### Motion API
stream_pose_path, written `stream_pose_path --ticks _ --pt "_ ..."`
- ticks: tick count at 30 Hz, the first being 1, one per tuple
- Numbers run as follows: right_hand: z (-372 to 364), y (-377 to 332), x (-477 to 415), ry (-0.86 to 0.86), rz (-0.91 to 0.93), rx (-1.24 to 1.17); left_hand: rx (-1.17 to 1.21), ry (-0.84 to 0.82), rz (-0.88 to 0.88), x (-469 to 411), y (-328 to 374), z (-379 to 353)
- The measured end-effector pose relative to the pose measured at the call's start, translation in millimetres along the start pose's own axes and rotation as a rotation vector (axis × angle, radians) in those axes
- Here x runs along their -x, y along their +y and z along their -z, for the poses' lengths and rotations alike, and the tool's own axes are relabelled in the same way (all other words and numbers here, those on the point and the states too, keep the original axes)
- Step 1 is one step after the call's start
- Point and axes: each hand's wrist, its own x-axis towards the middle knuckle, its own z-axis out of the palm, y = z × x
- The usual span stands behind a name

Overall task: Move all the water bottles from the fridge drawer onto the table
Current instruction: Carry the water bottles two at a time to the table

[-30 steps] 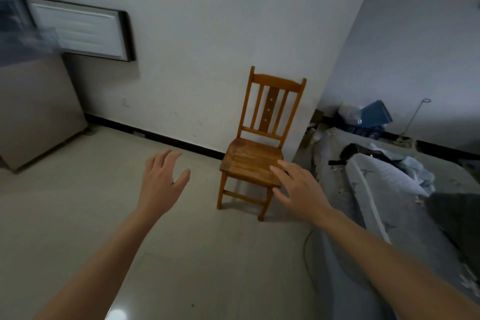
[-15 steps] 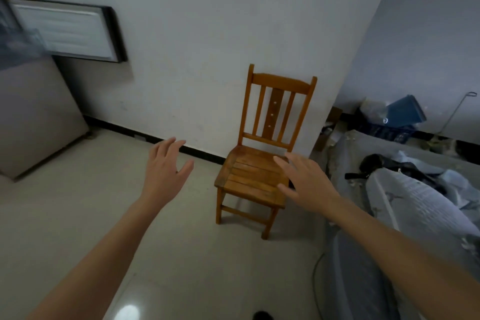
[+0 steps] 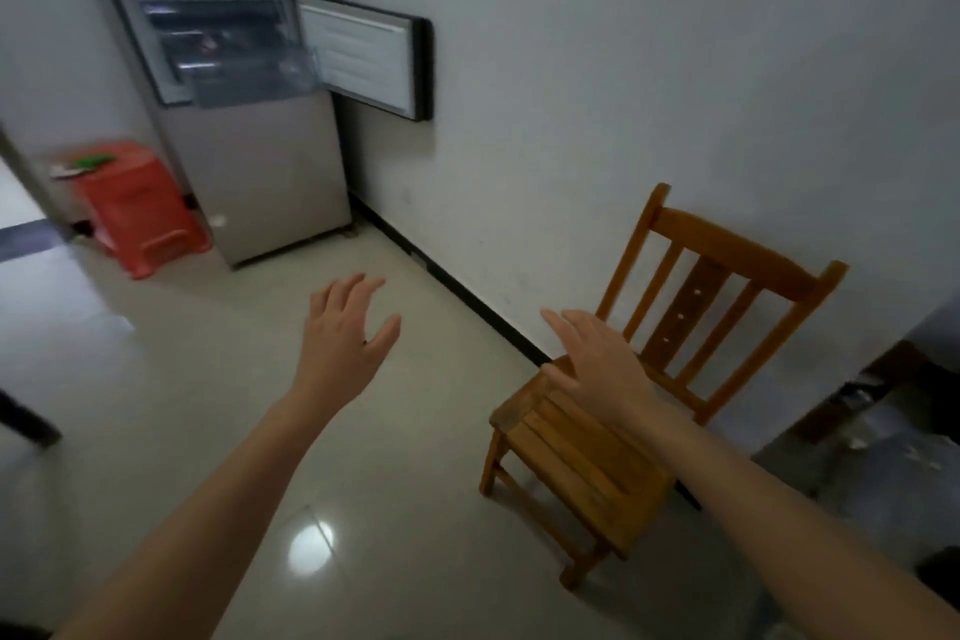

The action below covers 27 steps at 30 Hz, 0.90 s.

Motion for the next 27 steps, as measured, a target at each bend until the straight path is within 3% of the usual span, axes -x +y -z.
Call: stream_pose_path --ticks 10,27 --pt "-40.2 6.4 -167.8 0.006 0.153 -0.145 -0.13 0.116 0.215 -67.7 -80.4 4.2" --pt "-75.3 44.9 -473.3 0.152 0.246 -0.059 -0.127 0.165 0.264 -326.6 -215.3 -53.9"
